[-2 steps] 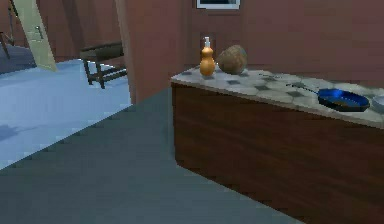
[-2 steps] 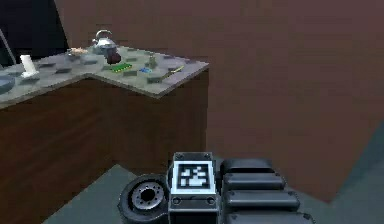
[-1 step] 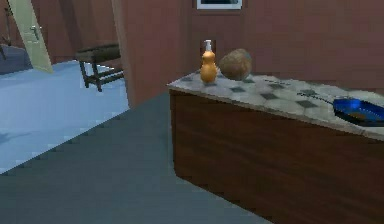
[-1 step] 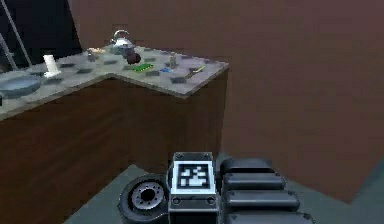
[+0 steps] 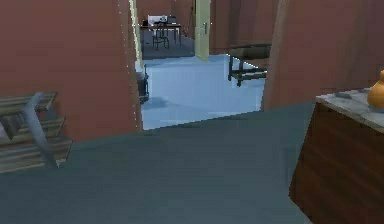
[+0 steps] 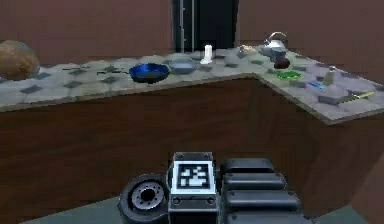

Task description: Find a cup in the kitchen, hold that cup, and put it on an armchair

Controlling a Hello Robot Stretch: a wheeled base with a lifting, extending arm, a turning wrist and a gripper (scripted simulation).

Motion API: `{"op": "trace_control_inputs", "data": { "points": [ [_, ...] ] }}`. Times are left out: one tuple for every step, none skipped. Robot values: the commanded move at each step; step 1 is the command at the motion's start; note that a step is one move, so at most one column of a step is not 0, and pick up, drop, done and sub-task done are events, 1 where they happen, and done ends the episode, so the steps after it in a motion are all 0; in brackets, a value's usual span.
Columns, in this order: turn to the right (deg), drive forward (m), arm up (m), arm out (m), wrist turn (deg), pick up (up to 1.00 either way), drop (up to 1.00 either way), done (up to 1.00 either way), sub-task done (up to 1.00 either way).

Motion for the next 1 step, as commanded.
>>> {"op": "trace_control_inputs", "data": {
  "points": [
    [0.0, 1.0, 0.0, 0.0, 0.0, 0.0, 0.0, 0.0, 0.0]
  ]
}}
